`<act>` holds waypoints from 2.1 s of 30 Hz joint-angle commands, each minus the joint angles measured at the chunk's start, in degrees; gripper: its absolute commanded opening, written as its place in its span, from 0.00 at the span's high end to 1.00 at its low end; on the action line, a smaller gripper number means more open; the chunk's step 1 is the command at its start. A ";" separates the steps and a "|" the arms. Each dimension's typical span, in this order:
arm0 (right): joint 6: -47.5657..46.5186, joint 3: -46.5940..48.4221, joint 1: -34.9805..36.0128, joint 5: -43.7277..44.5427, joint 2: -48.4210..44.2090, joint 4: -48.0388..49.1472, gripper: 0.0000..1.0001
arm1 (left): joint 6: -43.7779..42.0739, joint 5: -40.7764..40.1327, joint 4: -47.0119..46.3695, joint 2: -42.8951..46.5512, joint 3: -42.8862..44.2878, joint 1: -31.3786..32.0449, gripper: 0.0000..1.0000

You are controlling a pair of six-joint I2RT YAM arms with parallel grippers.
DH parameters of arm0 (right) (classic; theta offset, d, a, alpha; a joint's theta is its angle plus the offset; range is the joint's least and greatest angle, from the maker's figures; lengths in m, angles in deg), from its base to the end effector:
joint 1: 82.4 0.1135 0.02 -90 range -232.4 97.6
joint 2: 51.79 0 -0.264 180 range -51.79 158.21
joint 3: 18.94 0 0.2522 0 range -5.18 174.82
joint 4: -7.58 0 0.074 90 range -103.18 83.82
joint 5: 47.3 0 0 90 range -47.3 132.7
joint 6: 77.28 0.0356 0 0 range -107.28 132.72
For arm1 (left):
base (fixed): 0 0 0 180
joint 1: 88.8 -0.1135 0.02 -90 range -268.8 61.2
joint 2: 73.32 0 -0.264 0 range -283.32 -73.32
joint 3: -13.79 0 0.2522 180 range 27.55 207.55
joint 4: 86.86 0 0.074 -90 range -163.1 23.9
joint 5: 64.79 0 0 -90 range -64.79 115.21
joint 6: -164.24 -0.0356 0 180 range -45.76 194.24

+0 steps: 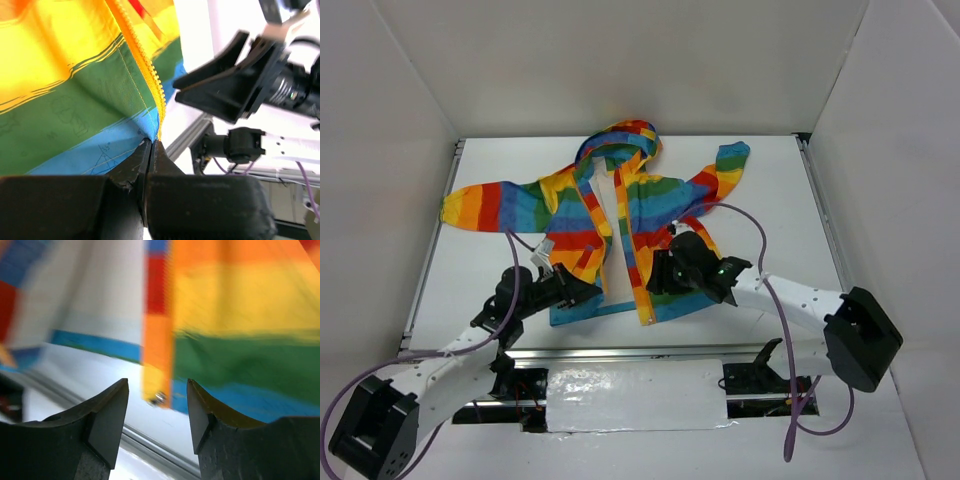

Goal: Zip up the jacket

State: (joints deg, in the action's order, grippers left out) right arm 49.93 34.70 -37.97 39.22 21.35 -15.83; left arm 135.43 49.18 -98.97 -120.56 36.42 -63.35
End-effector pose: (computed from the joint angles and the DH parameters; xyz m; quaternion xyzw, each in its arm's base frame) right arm 0.1851 0.1845 0.2074 -0.0698 0.9137 0.2821 0.2840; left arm 0.1510 -0.0879 0.1792 -0.1104 0.7660 -0.5379 0.3343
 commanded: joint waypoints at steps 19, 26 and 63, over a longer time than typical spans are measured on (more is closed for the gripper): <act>-5.48 12.33 11.91 21.33 15.10 -23.49 0.31 | -11.09 -3.23 24.55 5.50 9.86 0.30 1.00; -4.52 10.93 12.62 19.13 15.36 -21.81 0.32 | -11.44 -2.88 24.20 4.53 9.86 0.30 1.00; 8.30 -4.52 12.27 9.90 -0.07 7.15 1.00 | -10.39 -1.22 18.08 4.18 7.93 0.30 1.00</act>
State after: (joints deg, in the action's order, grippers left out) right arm 53.84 33.13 -25.38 49.53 28.83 -20.96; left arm 125.25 45.49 -74.44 -115.64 44.13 -63.35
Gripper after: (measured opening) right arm 0.010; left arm 0.095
